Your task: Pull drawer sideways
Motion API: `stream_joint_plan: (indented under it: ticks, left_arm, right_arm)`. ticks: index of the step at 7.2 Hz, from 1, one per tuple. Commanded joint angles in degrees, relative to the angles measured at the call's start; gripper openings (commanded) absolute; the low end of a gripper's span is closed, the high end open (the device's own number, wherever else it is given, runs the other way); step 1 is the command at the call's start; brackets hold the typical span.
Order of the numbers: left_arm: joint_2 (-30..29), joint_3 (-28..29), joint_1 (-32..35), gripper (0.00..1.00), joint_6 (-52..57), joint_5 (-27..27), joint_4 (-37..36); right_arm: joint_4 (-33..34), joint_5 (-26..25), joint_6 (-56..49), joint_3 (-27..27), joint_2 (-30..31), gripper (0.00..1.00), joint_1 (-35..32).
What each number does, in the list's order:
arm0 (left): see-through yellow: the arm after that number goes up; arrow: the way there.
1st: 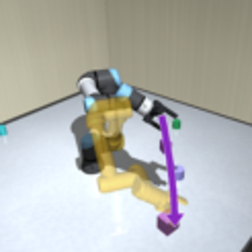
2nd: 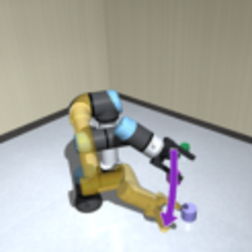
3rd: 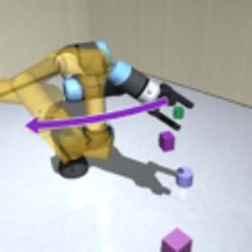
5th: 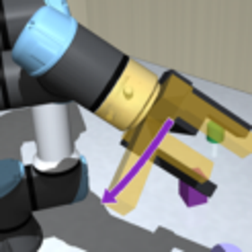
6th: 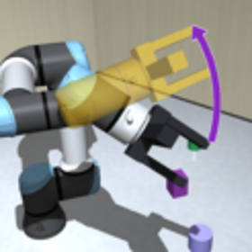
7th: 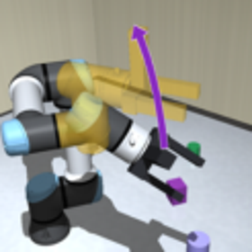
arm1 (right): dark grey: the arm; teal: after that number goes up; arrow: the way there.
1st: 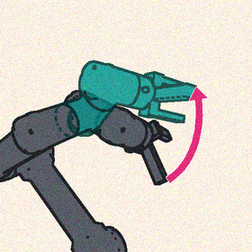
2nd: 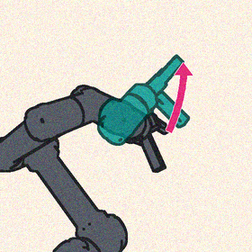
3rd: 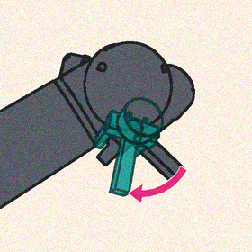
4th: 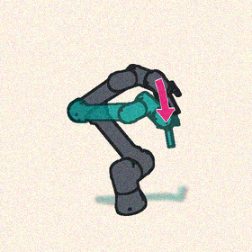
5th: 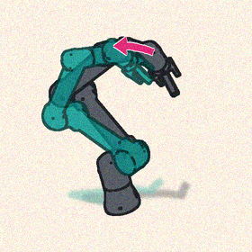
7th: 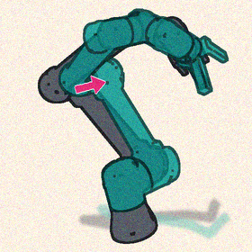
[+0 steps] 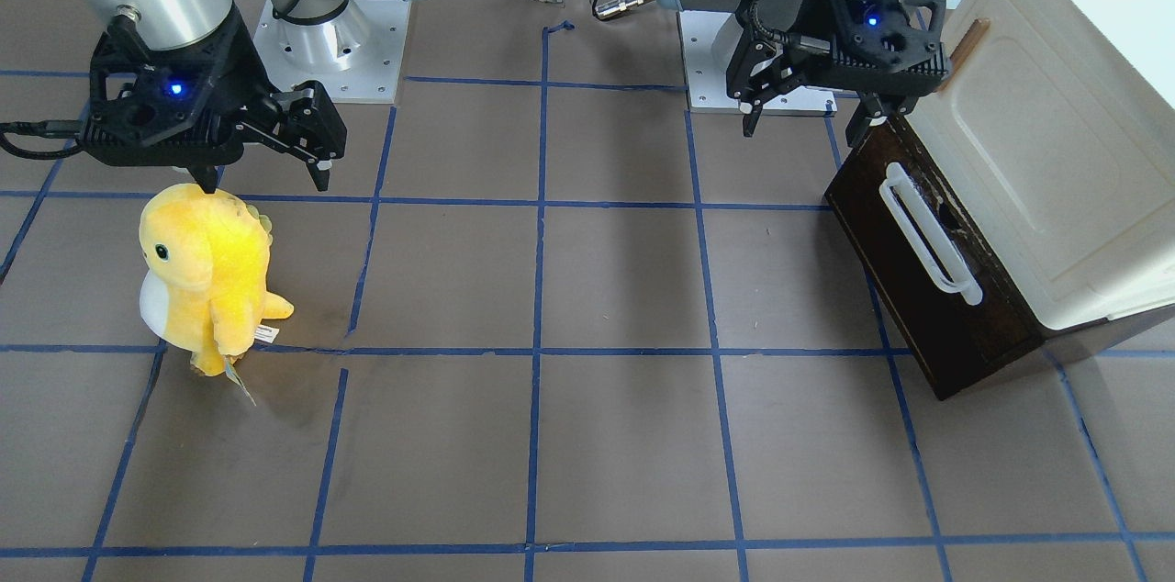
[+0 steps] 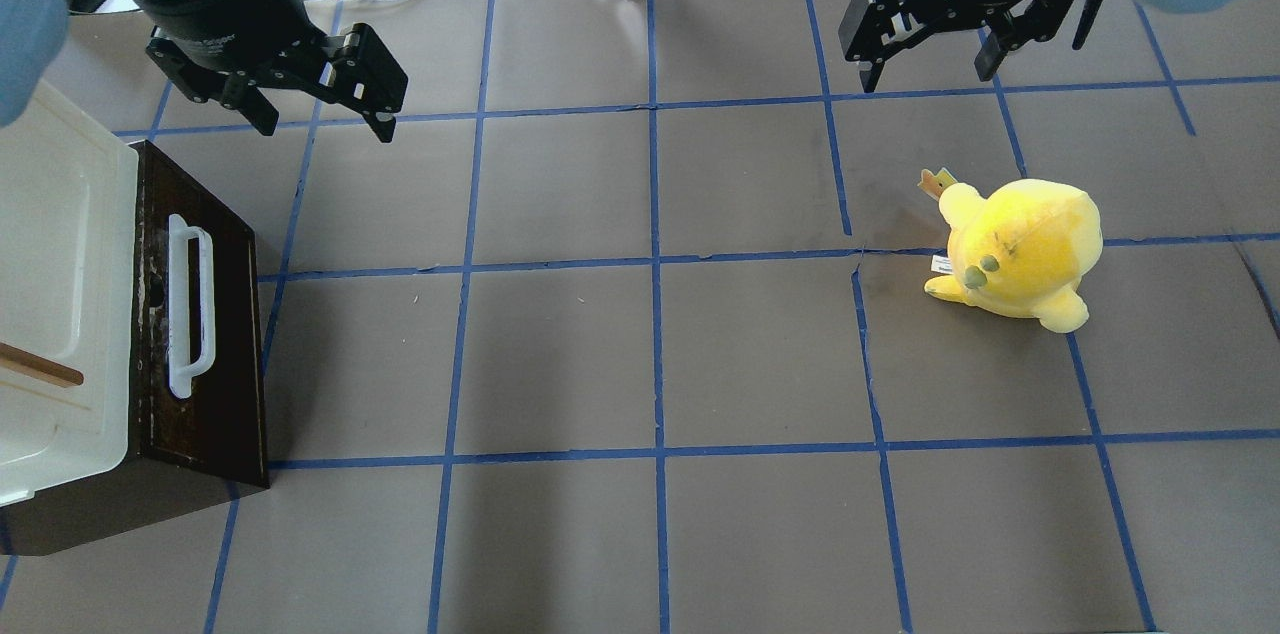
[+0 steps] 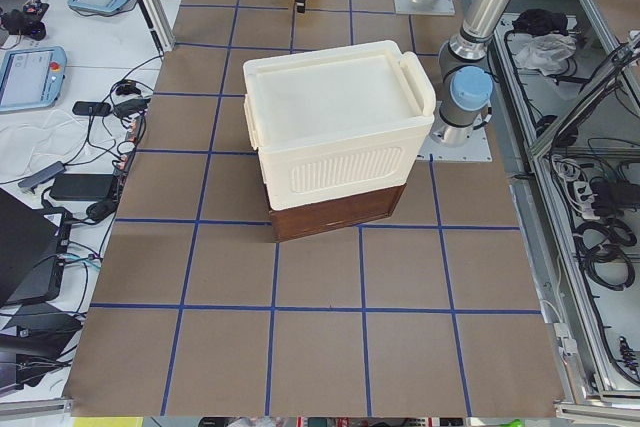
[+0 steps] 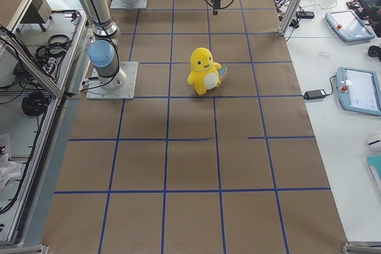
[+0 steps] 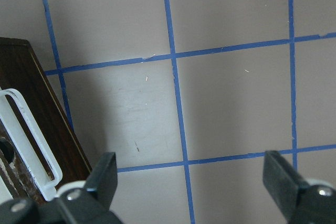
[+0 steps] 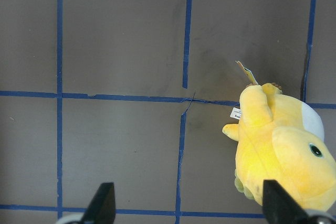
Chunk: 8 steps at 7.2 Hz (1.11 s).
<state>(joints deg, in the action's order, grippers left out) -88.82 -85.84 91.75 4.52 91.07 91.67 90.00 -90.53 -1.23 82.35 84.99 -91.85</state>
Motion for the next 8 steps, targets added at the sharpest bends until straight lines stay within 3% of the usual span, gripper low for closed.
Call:
stream_joint_plan:
  ticks: [1,8]
  left_arm:
    - [-0.30,-0.03,0.01,1.00,-0.21,-0.02,-0.87]
    - [-1.27,-1.61,0.18,1.00,0.14,1.55,-2.82]
  right_arm:
    - [0.00,0.00,0.00,0.00,0.00,1.00,0.00]
    - [0.00,0.00,0.00,0.00,0.00,1.00,0.00]
